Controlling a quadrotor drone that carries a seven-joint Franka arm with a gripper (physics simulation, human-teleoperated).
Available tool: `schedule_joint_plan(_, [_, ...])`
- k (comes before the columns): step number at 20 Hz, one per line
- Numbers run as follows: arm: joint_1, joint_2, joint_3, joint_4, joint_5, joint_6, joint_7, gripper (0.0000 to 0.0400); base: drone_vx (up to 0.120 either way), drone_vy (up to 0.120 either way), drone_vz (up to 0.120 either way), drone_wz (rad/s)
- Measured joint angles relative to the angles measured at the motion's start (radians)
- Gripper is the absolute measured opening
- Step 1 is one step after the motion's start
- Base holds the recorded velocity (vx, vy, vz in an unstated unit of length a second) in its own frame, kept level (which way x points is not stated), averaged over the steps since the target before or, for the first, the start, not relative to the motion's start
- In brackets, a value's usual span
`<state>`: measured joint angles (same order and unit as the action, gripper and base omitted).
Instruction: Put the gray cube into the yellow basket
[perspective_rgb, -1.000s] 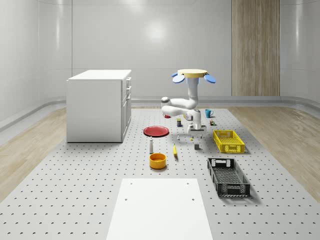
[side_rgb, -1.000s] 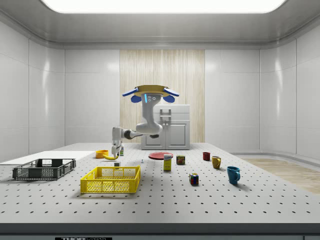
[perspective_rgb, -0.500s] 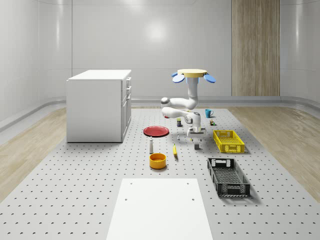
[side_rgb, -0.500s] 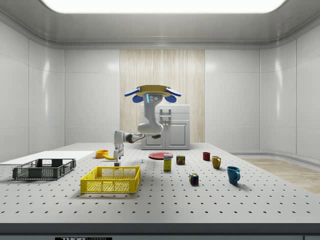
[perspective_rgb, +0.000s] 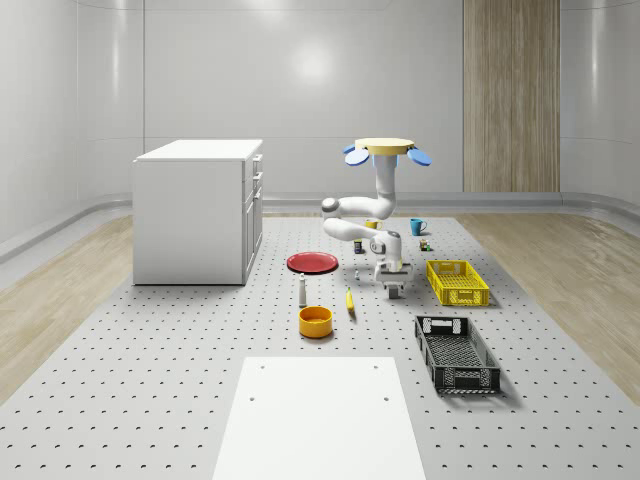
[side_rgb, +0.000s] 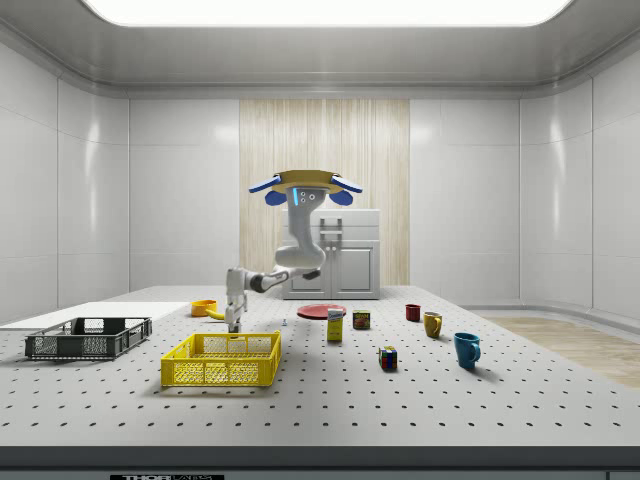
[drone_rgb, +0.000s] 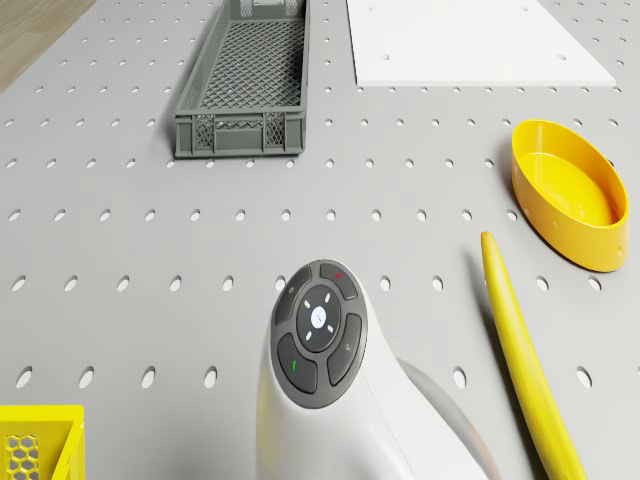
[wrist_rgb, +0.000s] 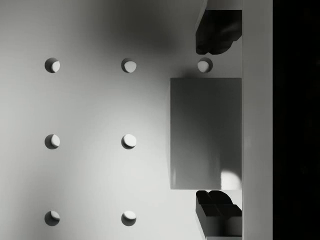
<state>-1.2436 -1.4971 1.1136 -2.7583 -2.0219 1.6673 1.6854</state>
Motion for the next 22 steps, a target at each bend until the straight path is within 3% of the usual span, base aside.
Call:
schedule_joint_plan(9, [0.0,0.01,-0.017,0.017,-0.018,0.003,-0.011,0.04,0.0,0.0,0.0,0.0])
schedule_joint_plan(15, [0.003,0.015,-0.019,0.018,-0.022,0.0,-0.015,0.029,0.0,0.0,0.0,0.0])
schedule_joint_plan(22, [0.008,0.02,-0.012,0.014,-0.017,-0.009,-0.018,0.0257,0.0,0.0,0.0,0.0])
